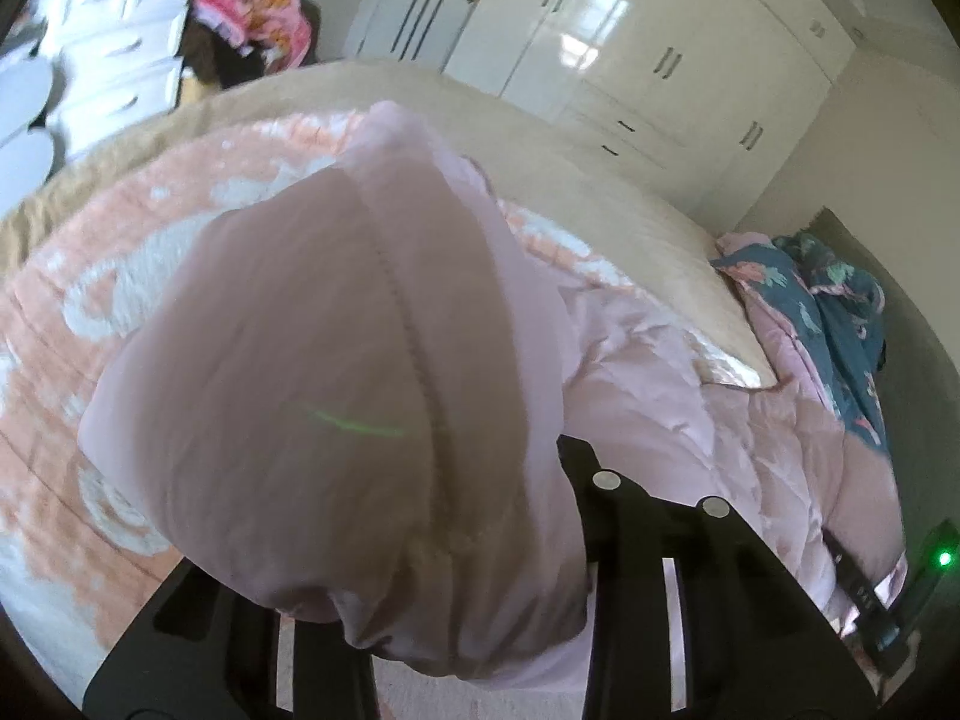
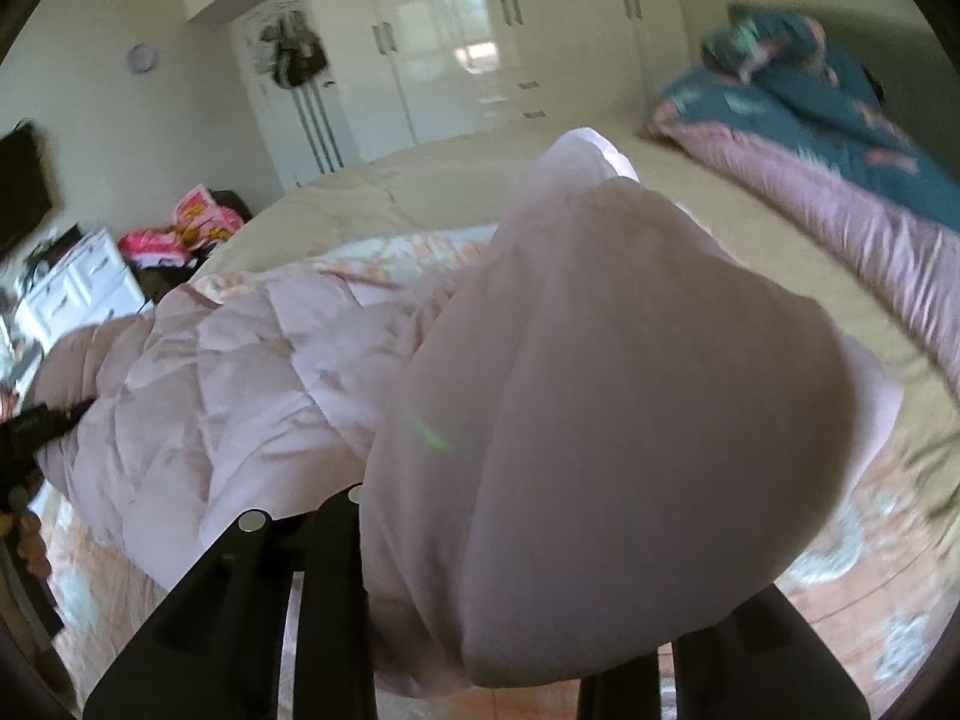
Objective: Fold large clothes
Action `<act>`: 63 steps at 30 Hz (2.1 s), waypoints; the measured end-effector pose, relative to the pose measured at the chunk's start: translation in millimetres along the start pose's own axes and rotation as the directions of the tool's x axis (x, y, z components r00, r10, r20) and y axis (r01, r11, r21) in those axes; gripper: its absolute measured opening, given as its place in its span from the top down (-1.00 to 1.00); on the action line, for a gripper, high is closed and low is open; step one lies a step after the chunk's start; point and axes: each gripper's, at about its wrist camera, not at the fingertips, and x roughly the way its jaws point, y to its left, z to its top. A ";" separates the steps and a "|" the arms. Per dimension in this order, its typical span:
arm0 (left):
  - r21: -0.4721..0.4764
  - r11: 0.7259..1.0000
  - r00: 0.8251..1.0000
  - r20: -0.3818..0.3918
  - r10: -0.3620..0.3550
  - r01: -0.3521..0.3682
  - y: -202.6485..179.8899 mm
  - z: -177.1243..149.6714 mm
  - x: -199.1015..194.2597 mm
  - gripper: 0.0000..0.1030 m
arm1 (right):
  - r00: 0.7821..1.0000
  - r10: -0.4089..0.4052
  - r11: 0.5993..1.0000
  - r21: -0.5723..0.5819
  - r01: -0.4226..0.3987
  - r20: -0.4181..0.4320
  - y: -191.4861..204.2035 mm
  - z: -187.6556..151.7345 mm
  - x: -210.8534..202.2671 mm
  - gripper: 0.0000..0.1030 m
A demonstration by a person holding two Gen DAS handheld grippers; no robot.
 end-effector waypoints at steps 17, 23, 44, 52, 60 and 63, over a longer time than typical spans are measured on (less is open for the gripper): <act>0.087 0.996 1.000 -0.023 0.013 -0.011 15.2 -34.8 -73.7 0.54 | 0.999 0.029 0.995 -0.097 -0.027 0.018 30.1 -29.6 -81.8 0.49; 0.094 0.996 1.000 -0.028 0.009 -0.006 22.3 -49.5 -95.3 0.54 | 0.999 0.031 0.995 -0.094 -0.030 0.013 30.2 -45.0 -102.2 0.49; 0.053 0.998 0.996 -0.083 0.032 -0.028 68.6 -124.2 -119.2 0.39 | 0.994 0.036 0.995 0.099 -0.026 -0.100 -4.7 -130.2 -118.9 0.31; 0.026 0.999 0.994 -0.101 0.032 -0.030 86.9 -144.2 -114.4 0.15 | 0.983 0.070 0.962 0.272 -0.022 -0.168 -33.2 -163.0 -106.9 -0.06; 0.021 0.999 0.993 -0.112 0.031 -0.029 94.3 -154.4 -126.3 -0.15 | 0.981 0.054 0.928 0.371 0.019 -0.184 -47.3 -184.2 -128.3 -0.72; 0.032 0.999 0.992 -0.115 0.042 -0.039 93.8 -157.8 -137.6 -0.32 | 0.985 0.029 0.929 0.368 0.037 -0.172 -48.3 -188.0 -147.0 -0.78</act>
